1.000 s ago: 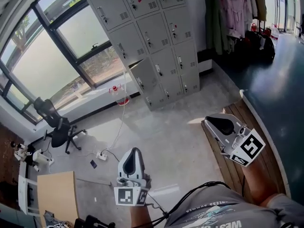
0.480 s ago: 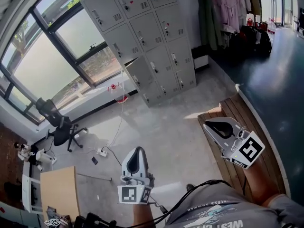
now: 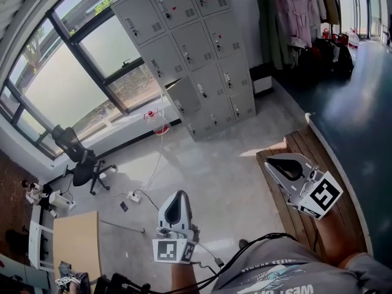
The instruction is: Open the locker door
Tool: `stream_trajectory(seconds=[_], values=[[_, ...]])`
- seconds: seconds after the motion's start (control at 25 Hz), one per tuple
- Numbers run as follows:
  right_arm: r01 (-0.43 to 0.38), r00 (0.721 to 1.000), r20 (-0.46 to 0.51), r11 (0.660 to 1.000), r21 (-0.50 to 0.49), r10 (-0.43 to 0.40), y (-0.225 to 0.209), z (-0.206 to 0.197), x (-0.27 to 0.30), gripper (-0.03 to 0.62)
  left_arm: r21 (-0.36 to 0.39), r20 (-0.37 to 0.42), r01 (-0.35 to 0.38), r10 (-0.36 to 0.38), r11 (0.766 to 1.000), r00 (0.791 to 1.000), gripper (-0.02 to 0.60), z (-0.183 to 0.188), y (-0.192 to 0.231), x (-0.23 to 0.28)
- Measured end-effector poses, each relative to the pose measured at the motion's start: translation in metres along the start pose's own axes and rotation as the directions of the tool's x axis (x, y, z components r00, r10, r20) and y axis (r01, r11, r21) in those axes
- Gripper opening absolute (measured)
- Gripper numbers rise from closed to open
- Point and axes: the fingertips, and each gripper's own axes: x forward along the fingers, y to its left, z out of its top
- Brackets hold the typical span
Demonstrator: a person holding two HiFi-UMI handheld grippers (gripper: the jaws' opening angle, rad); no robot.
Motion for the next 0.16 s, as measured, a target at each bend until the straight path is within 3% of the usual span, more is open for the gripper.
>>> stream_trajectory(seconds=[0.16], values=[[0.006,1.0,-0.008,1.0,0.01,-0.006,0.0,-0.006,-0.018,-0.006,-0.002,-0.011,0.014,-0.014,1.0,1.0,0.006,-0.005,-0.016,-0.003]])
